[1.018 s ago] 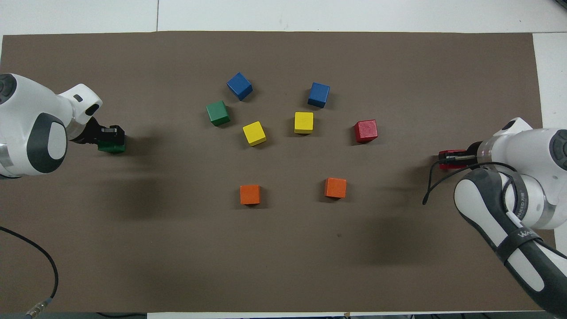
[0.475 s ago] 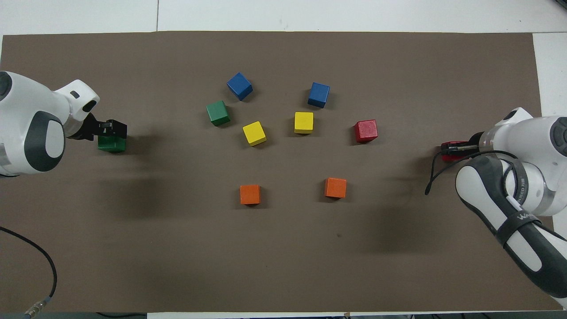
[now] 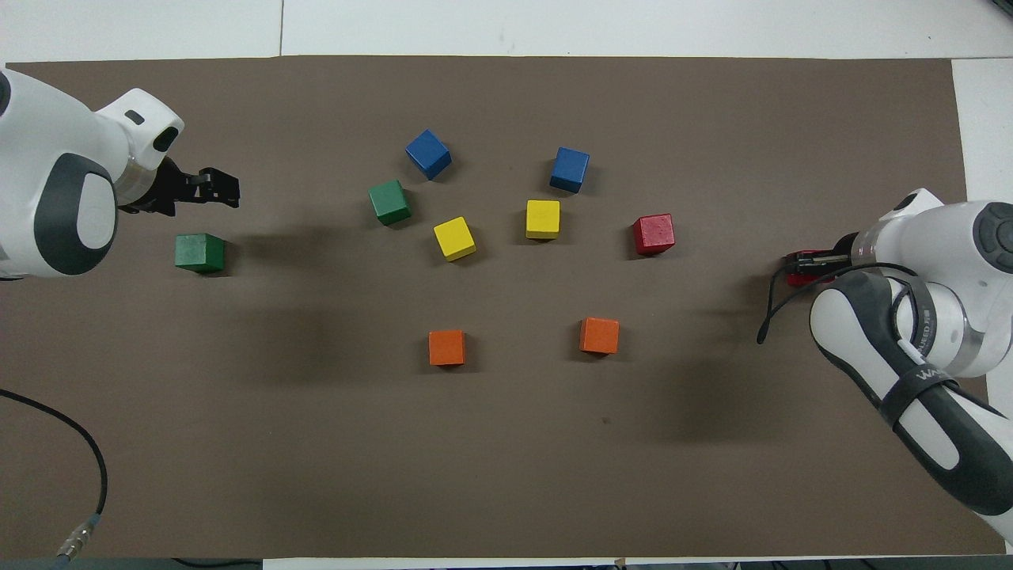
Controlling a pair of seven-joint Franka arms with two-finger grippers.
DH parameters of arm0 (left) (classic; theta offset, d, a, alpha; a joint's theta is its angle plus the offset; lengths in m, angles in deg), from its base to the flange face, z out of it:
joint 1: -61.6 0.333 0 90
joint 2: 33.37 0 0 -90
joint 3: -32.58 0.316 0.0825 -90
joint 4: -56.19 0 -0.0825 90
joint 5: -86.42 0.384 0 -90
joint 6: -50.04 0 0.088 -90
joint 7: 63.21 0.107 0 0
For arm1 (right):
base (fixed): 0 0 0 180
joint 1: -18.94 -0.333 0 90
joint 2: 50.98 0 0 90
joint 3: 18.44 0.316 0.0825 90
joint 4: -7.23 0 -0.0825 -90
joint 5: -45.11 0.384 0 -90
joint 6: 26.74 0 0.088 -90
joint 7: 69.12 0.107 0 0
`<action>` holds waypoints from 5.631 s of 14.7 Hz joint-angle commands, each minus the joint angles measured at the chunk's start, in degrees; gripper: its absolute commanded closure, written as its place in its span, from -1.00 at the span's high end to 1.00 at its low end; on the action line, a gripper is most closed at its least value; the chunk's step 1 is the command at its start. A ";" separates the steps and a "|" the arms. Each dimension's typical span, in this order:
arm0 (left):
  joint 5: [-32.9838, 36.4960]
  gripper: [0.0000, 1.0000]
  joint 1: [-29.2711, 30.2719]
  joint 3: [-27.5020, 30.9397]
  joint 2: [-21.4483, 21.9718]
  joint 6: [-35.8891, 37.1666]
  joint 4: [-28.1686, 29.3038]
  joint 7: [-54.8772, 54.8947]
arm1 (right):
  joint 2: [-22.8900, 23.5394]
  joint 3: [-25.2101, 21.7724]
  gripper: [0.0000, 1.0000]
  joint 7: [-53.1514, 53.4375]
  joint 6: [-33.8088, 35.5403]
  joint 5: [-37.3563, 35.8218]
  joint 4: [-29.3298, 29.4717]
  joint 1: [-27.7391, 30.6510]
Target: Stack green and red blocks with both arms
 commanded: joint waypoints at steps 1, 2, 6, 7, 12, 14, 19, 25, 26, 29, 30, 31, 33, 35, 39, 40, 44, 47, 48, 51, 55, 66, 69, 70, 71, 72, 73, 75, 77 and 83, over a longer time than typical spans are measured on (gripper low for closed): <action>-0.48 1.00 -4.76 0.61 -0.24 1.28 -2.02 -5.40 | 0.64 0.64 -1.00 -1.62 -0.74 0.03 0.66 0.82; -0.48 1.00 -6.69 0.61 -0.76 1.11 -2.64 -7.94 | 0.99 0.73 -1.00 -1.62 -1.00 0.03 0.66 0.82; -0.39 1.00 -13.38 0.70 -3.57 1.54 -6.84 -21.31 | 1.26 0.73 -1.00 -1.44 -1.53 0.12 0.66 0.82; -0.39 1.00 -14.52 0.70 -5.15 3.20 -9.56 -21.67 | 1.26 0.73 -1.00 -1.36 -1.53 0.12 0.66 0.82; 0.75 1.00 -19.63 1.14 -13.86 6.38 -19.16 -31.43 | 1.26 0.73 0.25 -1.09 -1.53 0.29 0.66 0.73; 1.63 1.00 -20.77 1.84 -14.30 5.33 -19.17 -32.13 | 1.26 0.64 0.54 -1.09 -1.53 0.29 0.66 0.73; 2.68 1.00 -21.65 2.02 -14.74 4.80 -18.47 -32.83 | 1.26 0.73 0.79 -0.65 -0.57 0.29 1.44 0.73; 4.18 1.00 -21.48 2.02 -14.74 -1.44 -13.99 -35.92 | 1.43 0.73 0.80 -0.74 5.40 0.38 7.06 0.56; 4.18 1.00 -21.48 2.02 -14.74 -2.05 -13.37 -36.00 | 1.08 0.73 0.81 -0.74 6.46 0.38 8.47 0.12; 4.27 1.00 -21.57 2.02 -14.74 -3.11 -11.52 -37.66 | 0.03 2.12 0.97 -0.65 11.63 0.47 14.96 -0.24; 4.27 1.00 -21.57 2.02 -14.74 -3.98 -11.08 -38.11 | 0.29 3.44 1.00 -0.22 14.00 0.64 17.94 -0.24; 4.27 1.00 -21.57 2.02 -14.74 -4.60 -10.64 -38.11 | 0.64 3.63 1.00 0.05 16.81 0.47 21.28 -0.32; 4.27 1.00 -21.65 2.02 -14.74 -5.40 -10.12 -38.20 | 1.34 4.42 1.00 0.05 20.26 0.73 24.38 -0.32; 4.27 1.00 -21.65 2.02 -14.74 -5.40 -9.85 -38.20 | 1.61 4.69 1.00 0.57 20.00 0.64 24.30 -1.72; 4.18 1.00 -21.57 2.02 -14.74 -5.49 -9.94 -38.20 | 2.22 4.60 1.00 3.39 20.53 -0.50 25.97 -4.19; 4.18 1.00 -21.57 2.02 -14.74 -5.40 -9.94 -38.29 | 2.05 4.69 1.00 4.00 19.83 -0.50 24.49 -3.67; 4.27 -0.63 -21.74 2.02 -14.57 -3.65 -10.02 -38.46 | 1.69 4.69 1.00 7.32 20.88 -0.50 23.69 -3.66; 4.53 -1.00 -21.22 2.02 -14.48 1.00 -11.86 -37.94 | 2.31 4.69 1.00 11.82 20.97 -0.59 25.00 -7.08; 4.44 -1.00 -20.95 2.02 -14.13 2.06 -12.74 -37.85 | 3.18 4.69 1.00 12.61 20.88 -0.67 25.70 -7.87; 4.18 -1.00 -17.80 1.75 -10.10 6.36 -12.22 -33.66 | 6.43 4.77 1.00 16.38 19.92 -0.76 28.42 -10.24; 3.74 -1.00 -11.92 1.75 -4.47 14.19 -10.47 -18.28 | 10.04 4.77 1.00 17.72 17.29 -0.68 30.63 -11.31; 3.48 -1.00 0.84 1.75 3.45 11.93 0.34 10.66 | 13.91 4.69 1.00 26.24 14.82 -1.91 29.58 -17.20; 1.46 -1.00 3.48 1.75 5.64 4.74 6.47 10.40 | 12.95 4.69 1.00 25.45 11.75 -1.91 25.19 -15.97; 1.37 -1.00 3.74 1.84 6.26 1.84 8.67 10.14 | 12.77 4.69 1.00 25.54 11.57 -1.91 24.22 -16.06; 1.37 -1.00 3.83 1.84 6.96 -0.02 10.18 10.05 | 12.68 4.69 1.00 25.63 10.96 -1.91 23.17 -16.23; 1.19 -1.00 4.53 1.84 7.05 -0.39 10.54 10.05 | 12.25 4.69 1.00 25.63 10.17 -1.91 22.29 -16.23; 0.84 -1.00 5.06 1.75 7.05 -0.48 10.63 10.05 | 12.07 4.69 1.00 25.63 10.07 -1.91 21.76 -16.23; -0.30 -1.00 4.98 1.84 7.05 -0.74 10.63 10.05 | 11.98 4.69 1.00 25.63 10.07 -1.91 21.32 -16.49; -0.48 -1.00 4.98 1.75 7.05 -0.83 10.80 10.23 | 11.98 4.69 1.00 25.63 9.98 -1.91 20.53 -16.67; -2.32 -1.00 4.80 1.93 6.88 -3.64 12.12 10.67 | 11.10 4.69 1.00 22.39 5.86 -1.99 15.87 -16.76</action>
